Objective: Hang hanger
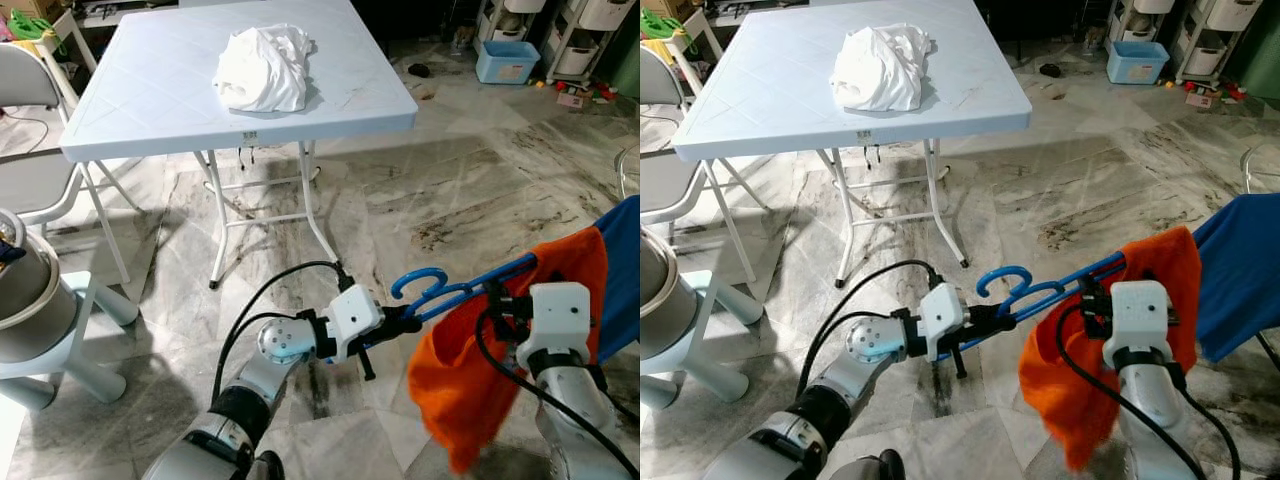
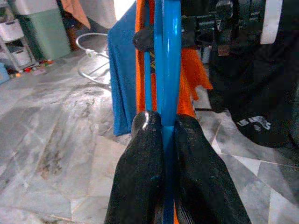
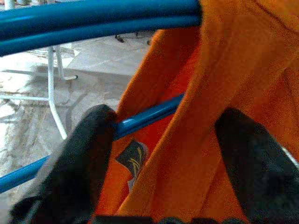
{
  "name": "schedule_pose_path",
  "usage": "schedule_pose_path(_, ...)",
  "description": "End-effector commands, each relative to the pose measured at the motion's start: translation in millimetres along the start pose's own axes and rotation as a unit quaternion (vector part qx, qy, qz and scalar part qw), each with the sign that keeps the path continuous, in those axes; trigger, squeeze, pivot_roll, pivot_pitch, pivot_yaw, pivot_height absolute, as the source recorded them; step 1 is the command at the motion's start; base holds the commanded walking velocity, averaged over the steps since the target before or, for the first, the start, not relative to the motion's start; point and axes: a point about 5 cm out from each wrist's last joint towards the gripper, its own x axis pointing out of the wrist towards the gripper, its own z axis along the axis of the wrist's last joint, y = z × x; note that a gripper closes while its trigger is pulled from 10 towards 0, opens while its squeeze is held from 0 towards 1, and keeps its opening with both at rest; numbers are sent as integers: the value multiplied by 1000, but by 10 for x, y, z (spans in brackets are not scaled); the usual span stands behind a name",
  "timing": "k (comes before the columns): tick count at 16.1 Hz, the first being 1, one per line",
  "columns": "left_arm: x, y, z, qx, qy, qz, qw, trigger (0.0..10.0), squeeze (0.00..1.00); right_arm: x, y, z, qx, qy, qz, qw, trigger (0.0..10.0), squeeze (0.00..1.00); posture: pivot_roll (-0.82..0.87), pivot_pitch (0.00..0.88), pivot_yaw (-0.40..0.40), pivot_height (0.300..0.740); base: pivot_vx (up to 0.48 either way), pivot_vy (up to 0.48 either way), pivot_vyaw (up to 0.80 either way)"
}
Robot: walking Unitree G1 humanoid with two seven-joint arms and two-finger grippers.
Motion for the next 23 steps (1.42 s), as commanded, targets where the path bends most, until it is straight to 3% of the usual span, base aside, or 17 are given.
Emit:
schedule_pose_path(1, -13, 13, 77, 15, -24, -8, 1000, 0, 0, -46, -233, -136, -7, 34, -46, 998, 0, 0, -69, 136, -6, 740, 0, 0, 0)
schedule_pose_path(2, -19, 13, 67, 14, -19, -8, 1000, 0, 0, -73, -249, -137, 12, 31, -34, 999, 0, 0, -73, 137, -6, 740, 0, 0, 0)
schedule_pose_path(3, -17, 25, 61, 11, -14, -4, 1000, 0, 0, -106, -189, -83, 43, 13, 15, 999, 3373, 0, -76, 137, -5, 740, 0, 0, 0)
schedule_pose_path(4, -15, 29, 60, 12, -12, -2, 1000, 0, 0, -118, -168, -72, 48, 10, 31, 998, 5216, 0, -77, 136, -4, 740, 0, 0, 0)
schedule_pose_path(5, -7, 38, 65, 11, -11, -2, 1000, 0, 0, -145, -139, -44, 50, -1, 59, 997, 10000, 0, -77, 136, -4, 740, 0, 0, 0)
schedule_pose_path(6, 2, 50, 74, 12, -10, -1, 1000, 0, 0, -164, -141, -36, 46, -1, 73, 996, 10000, 1000, -78, 136, -4, 740, 0, 0, 0)
schedule_pose_path(8, 14, 81, 97, 13, -9, 2, 1000, 0, 0, -224, -160, -46, 40, 7, 103, 994, 10000, 1000, -82, 136, -1, 740, 0, 0, 0)
schedule_pose_path(10, 11, 90, 104, 12, -9, 1, 1000, 0, 0, -228, -289, -96, 21, 17, 75, 997, 10000, 1000, -87, 136, 1, 740, 0, 0, 0)
schedule_pose_path(12, 11, 85, 106, 13, -10, -2, 1000, 0, 0, -230, -300, -113, 17, 20, 72, 997, 10000, 1000, -87, 137, 2, 740, 0, 0, 0)
schedule_pose_path(13, 17, 79, 112, 13, -12, -6, 1000, 0, 0, -244, -258, -162, 7, 30, 85, 996, 10000, 714, -86, 137, 2, 740, 0, 0, 0)
schedule_pose_path(14, 18, 80, 121, 14, -13, -8, 1000, 0, 0, -259, -203, -223, 3, 41, 98, 994, 10000, 216, -82, 137, 3, 740, 0, 0, 0)
schedule_pose_path(15, 17, 86, 131, 14, -15, -10, 1000, 0, 0, -257, -172, -251, 8, 45, 102, 994, 10000, 0, -80, 137, 4, 740, 0, 0, 0)
schedule_pose_path(18, 34, 92, 204, 17, -30, -24, 999, 0, 0, -200, -89, -328, 13, 54, 102, 993, 10000, 0, -68, 137, 8, 740, 0, 0, 0)
schedule_pose_path(20, 27, 73, 247, 17, -41, -39, 998, 0, 0, -125, -132, -397, -9, 67, 64, 996, 10000, 0, -63, 135, 10, 740, 0, 0, 0)
schedule_pose_path(22, -6, 62, 256, 16, -45, -51, 998, 0, 0, -60, -272, -418, -16, 66, 0, 998, 1725, 0, -61, 133, 12, 740, 0, 0, 0)
schedule_pose_path(23, -22, 53, 253, 15, -44, -57, 997, 0, 0, -34, -335, -418, -6, 63, -26, 998, 0, 0, -60, 133, 11, 740, 0, 0, 0)
